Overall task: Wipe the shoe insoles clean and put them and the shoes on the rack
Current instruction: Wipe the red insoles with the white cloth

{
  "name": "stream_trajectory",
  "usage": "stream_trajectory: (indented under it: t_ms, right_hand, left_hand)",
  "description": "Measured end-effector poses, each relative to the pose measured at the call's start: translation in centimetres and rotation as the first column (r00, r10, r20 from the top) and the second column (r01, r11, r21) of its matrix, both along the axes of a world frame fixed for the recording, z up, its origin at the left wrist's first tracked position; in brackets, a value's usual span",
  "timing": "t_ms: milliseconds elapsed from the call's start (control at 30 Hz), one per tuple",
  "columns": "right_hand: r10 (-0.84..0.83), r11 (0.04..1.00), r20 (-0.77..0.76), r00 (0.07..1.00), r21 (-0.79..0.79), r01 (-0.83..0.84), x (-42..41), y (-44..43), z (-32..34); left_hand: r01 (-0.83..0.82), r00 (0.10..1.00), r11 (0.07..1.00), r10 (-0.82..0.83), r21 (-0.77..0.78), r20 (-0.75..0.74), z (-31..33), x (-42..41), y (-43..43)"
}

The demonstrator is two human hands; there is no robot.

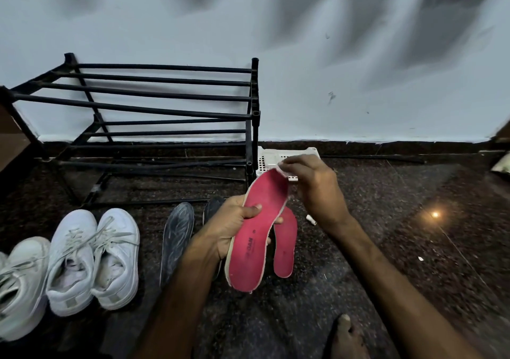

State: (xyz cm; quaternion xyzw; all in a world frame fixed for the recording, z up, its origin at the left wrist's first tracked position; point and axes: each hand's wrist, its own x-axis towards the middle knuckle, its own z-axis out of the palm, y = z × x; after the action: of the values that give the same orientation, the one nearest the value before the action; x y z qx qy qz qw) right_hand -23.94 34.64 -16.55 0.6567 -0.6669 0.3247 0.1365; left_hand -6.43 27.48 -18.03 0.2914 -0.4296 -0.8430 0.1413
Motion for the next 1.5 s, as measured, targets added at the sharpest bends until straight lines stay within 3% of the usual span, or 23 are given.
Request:
stream_trajectory:
  t_ms: [67,167,333,400,467,567,667,867,933,1033,1100,1167,1300,1400,1500]
  right_hand:
    - [0.117,0.993,-0.095,0.989,0.023,-0.115,2.1,0.6,-1.1]
    - [0.229,0.963,-0.18,0.957,0.185,-0.196,2.9,0.4,-3.7]
    - [0.029,0.927,-0.184,0.982,0.373,0.042,-1.5,-1.0,-3.3]
    - [-0.095,0.959,-0.024,0.995,0.267,0.098,-2.4,-0.3,-2.7]
    - [-0.172,0.984,0.111,0.979,0.059,0.166,-1.8,0.7,-2.0]
    - [-0.095,0.992,0.031,0.995,-0.076,0.097,2.1,1.4,-1.7]
    - [0.069,0.993,-0.141,0.988,0.105,-0.055,4.1,1.1,-4.3]
    - [-0.075,0.926,-0.202,0.977,0.35,0.143,-0.2,0.2,-5.1]
    - [-0.207,0.93,-0.077,0.975,0.293,0.221,-1.6,0.6,-4.9]
    - [-0.342,0.937,0.34,0.876,0.055,0.345,-1.6,1.8,-4.2]
    - [-0.311,0.92,0.538,0.784,-0.036,0.389,0.4,2.4,-3.3]
    - [-0.23,0.938,0.589,0.775,-0.08,0.339,3.1,2.5,-2.5]
    - [-0.068,0.983,0.443,0.894,-0.124,0.136,6.3,2.0,-1.1]
    - [0.075,0.997,0.087,0.993,-0.003,-0.075,7.9,1.2,-2.0]
    - [0.084,0.985,-0.189,0.978,0.162,-0.053,8.1,1.2,-4.0]
  left_hand:
    - [-0.023,1.0,1.0,0.023,-0.016,0.009,-0.2,-0.1,0.0]
    - [-0.041,0.998,0.999,0.042,-0.032,0.039,-0.4,-0.1,0.2]
    - [0.064,0.998,0.998,-0.064,-0.001,0.011,-0.1,0.4,0.3]
    - [0.037,0.999,0.999,-0.037,0.023,-0.012,0.0,0.2,0.1]
    - [-0.019,1.0,1.0,0.019,0.022,0.007,-0.3,0.1,-0.4]
    - [-0.064,0.997,0.998,0.064,0.001,0.051,-0.9,-0.3,-0.6]
    - [-0.098,0.992,0.995,0.099,-0.02,0.072,-1.1,-0.4,-0.4]
    - [-0.021,1.0,0.996,0.021,0.081,0.0,-1.4,0.0,0.0]
    - [-0.045,0.997,0.991,0.052,0.129,-0.052,-1.2,-0.2,-0.1]
    - [-0.131,0.983,0.949,0.162,0.287,-0.087,-1.6,-0.2,-0.8]
    - [-0.177,0.961,0.902,0.245,0.393,-0.129,-2.2,-0.2,-1.2]
    - [-0.212,0.933,0.873,0.314,0.44,-0.174,-2.7,-0.3,-1.4]
    - [-0.208,0.923,0.873,0.324,0.442,-0.206,-2.5,-0.4,-0.9]
    - [-0.192,0.915,0.866,0.327,0.462,-0.234,-2.2,-0.9,-0.6]
    - [-0.198,0.938,0.894,0.292,0.401,-0.188,-2.3,-1.2,-0.6]
